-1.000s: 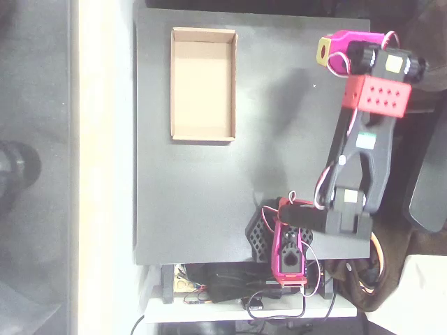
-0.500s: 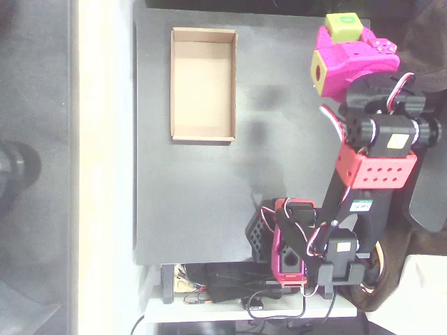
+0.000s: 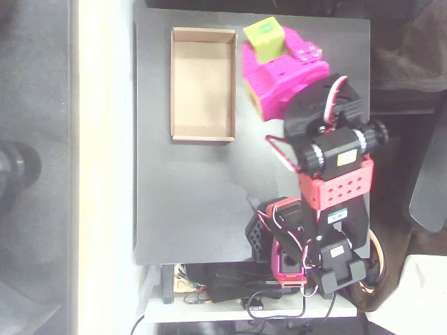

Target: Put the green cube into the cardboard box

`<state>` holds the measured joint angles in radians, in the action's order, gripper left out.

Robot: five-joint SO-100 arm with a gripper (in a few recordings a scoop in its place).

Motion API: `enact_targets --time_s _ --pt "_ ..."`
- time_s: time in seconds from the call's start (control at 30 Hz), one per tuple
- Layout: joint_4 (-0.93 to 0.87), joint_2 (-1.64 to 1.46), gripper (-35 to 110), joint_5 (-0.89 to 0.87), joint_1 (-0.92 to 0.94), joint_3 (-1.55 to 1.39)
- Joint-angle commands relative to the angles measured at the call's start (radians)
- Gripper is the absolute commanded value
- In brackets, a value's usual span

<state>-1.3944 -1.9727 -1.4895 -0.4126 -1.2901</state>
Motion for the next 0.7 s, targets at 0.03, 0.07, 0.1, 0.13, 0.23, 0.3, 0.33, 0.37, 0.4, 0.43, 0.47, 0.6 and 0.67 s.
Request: enact_targets --time_s 0.03,0.07,0.1,0.13,0.23,0.3,0.33,0.37,0.4,0.43,0.47,0.6,0.67 --pt "0.006 0.052 12 -0.005 -0.067 0.011" --pt "0.006 0.074 13 -0.005 -0.077 0.011" --pt "0.006 0.098 13 -0.005 -0.084 0.011" --pt "0.006 0.121 13 -0.005 -0.092 0.011" --pt "0.008 0.19 13 -0.005 -0.107 0.012" --pt "0.008 0.229 13 -0.005 -0.117 0.012" --pt "0.008 0.245 13 -0.005 -0.121 0.012" --pt "0.008 0.264 13 -0.005 -0.127 0.012" --pt "0.008 0.281 13 -0.005 -0.133 0.012" --pt "0.008 0.298 13 -0.005 -0.14 0.012" --pt "0.008 0.314 13 -0.005 -0.147 0.012" --pt "0.008 0.388 13 -0.005 -0.17 0.012" --pt "0.008 0.428 13 -0.005 -0.176 0.014"
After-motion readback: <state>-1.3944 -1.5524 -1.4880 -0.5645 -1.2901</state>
